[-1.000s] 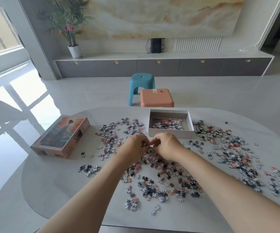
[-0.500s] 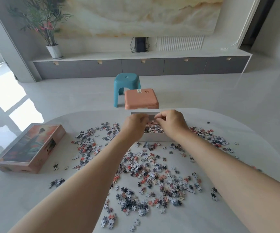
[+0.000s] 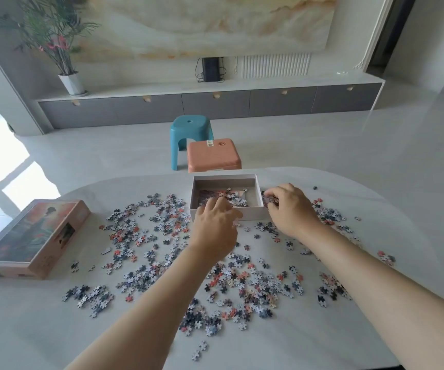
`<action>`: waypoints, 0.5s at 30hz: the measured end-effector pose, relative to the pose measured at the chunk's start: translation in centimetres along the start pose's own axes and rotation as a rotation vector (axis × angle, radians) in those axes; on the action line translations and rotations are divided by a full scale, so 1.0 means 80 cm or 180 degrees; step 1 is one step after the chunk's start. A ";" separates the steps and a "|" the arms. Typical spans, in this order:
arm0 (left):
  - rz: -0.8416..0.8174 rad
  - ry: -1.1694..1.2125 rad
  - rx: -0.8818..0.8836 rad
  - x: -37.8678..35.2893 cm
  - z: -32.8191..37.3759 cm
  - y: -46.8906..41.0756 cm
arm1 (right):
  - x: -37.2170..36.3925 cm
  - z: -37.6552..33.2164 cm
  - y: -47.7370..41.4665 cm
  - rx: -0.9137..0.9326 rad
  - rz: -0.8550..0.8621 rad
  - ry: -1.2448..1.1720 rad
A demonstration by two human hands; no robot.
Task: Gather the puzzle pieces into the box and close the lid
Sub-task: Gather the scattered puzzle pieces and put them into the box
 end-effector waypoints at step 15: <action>-0.1190 0.0140 -0.0231 -0.054 0.056 0.007 | -0.004 0.002 0.051 0.0045 -0.0903 -0.0279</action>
Point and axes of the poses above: each hand's wrist, its own y-axis away from the middle knuckle, its own x-axis out of the back of the hand, z = x × y, the point moved 7 cm from there along -y, towards the middle knuckle, and after that the axes turned 6 degrees about -y, right-handed, at the moved point
